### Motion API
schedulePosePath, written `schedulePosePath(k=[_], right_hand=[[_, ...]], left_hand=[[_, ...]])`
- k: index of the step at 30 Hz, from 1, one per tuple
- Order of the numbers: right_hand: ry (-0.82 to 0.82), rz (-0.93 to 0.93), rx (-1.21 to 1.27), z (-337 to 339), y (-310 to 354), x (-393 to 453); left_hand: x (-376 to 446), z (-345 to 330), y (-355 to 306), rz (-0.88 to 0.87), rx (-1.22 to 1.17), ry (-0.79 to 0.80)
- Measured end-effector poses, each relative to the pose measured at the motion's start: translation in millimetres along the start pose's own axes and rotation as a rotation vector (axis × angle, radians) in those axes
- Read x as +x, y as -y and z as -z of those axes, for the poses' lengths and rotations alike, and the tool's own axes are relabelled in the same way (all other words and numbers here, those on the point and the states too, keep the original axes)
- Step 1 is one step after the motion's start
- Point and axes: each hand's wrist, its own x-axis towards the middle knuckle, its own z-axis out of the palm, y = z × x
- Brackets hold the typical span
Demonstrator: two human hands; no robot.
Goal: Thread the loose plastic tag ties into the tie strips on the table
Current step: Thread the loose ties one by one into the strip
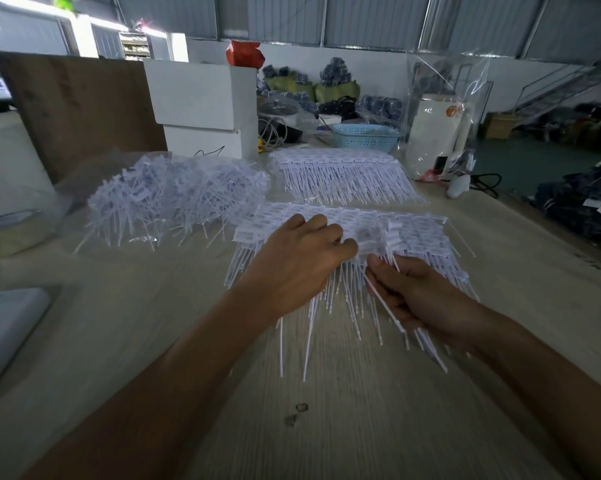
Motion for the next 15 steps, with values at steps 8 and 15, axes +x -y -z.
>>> schedulePosePath(k=[8,15], right_hand=[[-0.061,-0.041,-0.029,2,3,0],[-0.121,-0.042,0.160,-7,1,-1]], left_hand=[[-4,-11,6,0.043,-0.070,0.025],[0,-16,-10,0.442,-0.698,-0.043]])
